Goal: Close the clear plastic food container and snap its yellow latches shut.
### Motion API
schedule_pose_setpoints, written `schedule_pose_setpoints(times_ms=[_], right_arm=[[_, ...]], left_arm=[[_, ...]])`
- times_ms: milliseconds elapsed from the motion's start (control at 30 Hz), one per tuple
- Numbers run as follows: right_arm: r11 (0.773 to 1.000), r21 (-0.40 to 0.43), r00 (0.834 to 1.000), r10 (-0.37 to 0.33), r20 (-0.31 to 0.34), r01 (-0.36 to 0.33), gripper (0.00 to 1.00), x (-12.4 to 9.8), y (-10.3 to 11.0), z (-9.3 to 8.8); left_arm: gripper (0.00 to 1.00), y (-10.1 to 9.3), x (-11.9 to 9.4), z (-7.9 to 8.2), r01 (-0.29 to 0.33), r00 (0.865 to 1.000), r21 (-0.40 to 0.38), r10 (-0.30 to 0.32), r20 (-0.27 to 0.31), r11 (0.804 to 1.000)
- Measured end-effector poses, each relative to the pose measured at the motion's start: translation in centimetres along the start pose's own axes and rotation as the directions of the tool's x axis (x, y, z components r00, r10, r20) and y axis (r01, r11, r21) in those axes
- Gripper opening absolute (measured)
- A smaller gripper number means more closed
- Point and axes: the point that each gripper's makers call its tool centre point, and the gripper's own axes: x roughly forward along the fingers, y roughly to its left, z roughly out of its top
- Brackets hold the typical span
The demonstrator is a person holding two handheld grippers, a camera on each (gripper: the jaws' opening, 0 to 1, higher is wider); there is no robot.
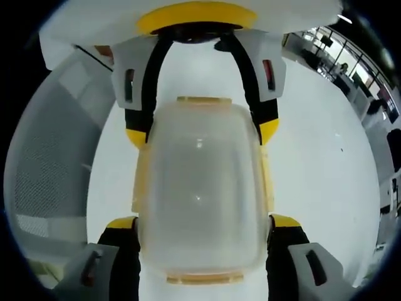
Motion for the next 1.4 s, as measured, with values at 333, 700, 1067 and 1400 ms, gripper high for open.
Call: schedule_pose_setpoints(times_ms=[333,700,1067,1400], right_arm=[[1.0,-0.008,1.0,0.007,-0.012,-0.007,0.84,0.7,0.2,1.3],[1.0,-0.011,1.0,0.013,0.0,-0.013,0.86,1.7,0.5,3.1],[1.0,-0.012,1.0,0.018,0.007,-0.018,0.86,2.5,0.7,5.0],[1.0,-0.01,1.0,0.016,0.014,-0.016,0.86,3.6,1.0,7.3]], left_arm=[[0.85,-0.2,-0.3,-1.3,0.005,1.0,-0.015,-0.005,0.008,1.0],[0.85,-0.5,-0.7,-3.2,0.014,1.0,-0.038,-0.013,0.011,0.999],[0.86,-0.8,-1.2,-5.2,0.019,1.0,-0.044,-0.018,0.009,0.999],[0.86,-1.0,-1.9,-7.5,0.019,1.0,-0.043,-0.018,0.012,0.999]])
